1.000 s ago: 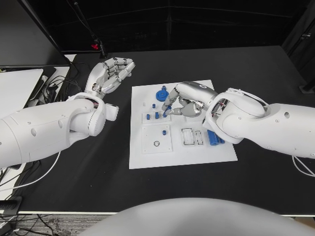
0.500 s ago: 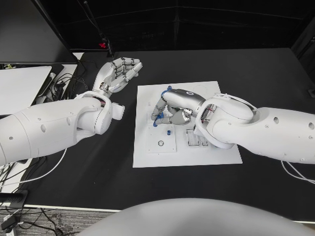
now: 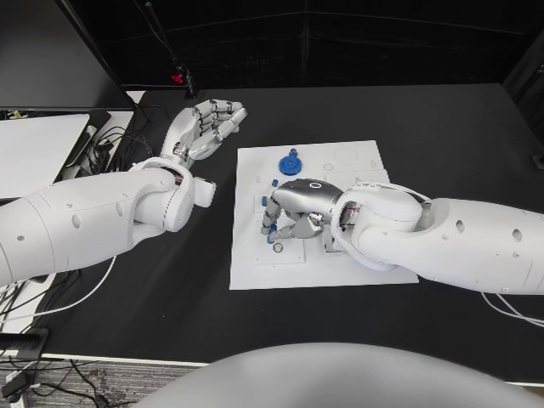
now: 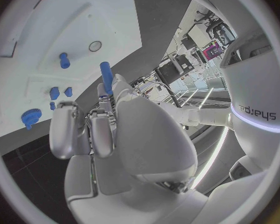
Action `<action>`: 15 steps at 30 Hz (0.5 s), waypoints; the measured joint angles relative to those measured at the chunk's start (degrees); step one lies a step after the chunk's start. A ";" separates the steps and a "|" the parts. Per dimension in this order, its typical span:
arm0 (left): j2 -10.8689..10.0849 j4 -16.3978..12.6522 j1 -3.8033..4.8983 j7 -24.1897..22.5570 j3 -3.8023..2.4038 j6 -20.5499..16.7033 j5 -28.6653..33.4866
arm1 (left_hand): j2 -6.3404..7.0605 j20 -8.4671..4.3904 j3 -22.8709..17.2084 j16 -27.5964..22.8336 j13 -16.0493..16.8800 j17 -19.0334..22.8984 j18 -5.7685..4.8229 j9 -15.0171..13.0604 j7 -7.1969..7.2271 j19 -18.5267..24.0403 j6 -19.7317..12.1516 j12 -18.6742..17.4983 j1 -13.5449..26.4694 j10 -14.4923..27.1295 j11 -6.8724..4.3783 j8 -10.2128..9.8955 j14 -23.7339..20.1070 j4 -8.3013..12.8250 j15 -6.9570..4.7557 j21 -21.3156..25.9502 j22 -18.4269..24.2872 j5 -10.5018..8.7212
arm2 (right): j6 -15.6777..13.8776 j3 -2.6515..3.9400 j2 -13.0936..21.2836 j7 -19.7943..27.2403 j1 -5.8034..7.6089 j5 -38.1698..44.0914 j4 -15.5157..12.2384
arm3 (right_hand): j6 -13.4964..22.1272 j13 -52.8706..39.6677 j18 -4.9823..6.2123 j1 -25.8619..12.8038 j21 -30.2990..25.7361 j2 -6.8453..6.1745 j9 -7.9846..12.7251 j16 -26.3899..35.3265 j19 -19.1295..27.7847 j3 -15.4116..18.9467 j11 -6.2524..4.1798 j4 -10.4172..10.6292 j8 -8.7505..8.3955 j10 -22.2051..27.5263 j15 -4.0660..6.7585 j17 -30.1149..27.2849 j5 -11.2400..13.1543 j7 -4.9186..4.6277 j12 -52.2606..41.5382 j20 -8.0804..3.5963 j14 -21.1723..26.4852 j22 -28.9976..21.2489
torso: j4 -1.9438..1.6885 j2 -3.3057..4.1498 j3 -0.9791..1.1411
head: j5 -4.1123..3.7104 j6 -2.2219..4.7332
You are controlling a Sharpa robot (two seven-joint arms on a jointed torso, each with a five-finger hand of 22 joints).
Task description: Assemble the parts on the task board
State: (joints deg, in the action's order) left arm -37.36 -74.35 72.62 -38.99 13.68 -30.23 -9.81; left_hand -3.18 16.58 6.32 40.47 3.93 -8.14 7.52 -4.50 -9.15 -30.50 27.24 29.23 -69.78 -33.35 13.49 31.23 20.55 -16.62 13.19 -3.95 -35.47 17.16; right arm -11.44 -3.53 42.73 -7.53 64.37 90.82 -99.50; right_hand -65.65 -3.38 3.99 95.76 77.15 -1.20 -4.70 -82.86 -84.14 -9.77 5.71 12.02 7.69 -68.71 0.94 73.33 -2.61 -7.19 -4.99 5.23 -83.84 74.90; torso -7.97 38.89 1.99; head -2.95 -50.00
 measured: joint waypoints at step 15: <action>0.04 0.08 -0.03 0.00 0.00 0.02 0.00 | 0.00 0.00 0.00 0.23 0.00 0.09 0.00 0.00 0.00 0.00 0.00 0.00 0.00 0.00 0.00 0.00 0.00 0.00 0.00 0.00 0.00 0.00 | 2.52 -0.28 -1.26 -0.07 -0.72 3.91 1.12 | 0.00 0.03 0.01 -0.01 0.00 0.00 0.06 0.00 0.00 -0.23 0.00 -0.06 -0.23 0.00 0.00 -0.11 0.01 0.00 0.36 0.00 0.00 0.00 | 0.02 0.10 0.07 | -0.88 0.00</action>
State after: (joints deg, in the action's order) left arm -37.31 -74.27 72.58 -38.99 13.68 -30.21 -9.81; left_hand -3.18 16.58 6.32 40.70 3.94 -8.06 7.52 -4.50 -9.15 -30.50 27.24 29.23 -69.78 -33.35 13.49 31.23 20.55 -16.62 13.19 -3.95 -35.48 17.16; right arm -8.92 -3.81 41.47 -7.60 63.64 94.73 -98.38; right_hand -65.65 -3.35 4.00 95.76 77.15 -1.20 -4.64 -82.86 -84.14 -10.00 5.71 11.96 7.46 -68.71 0.94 73.22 -2.60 -7.19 -4.64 5.23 -83.84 74.90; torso -7.94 38.98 2.06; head -3.83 -50.00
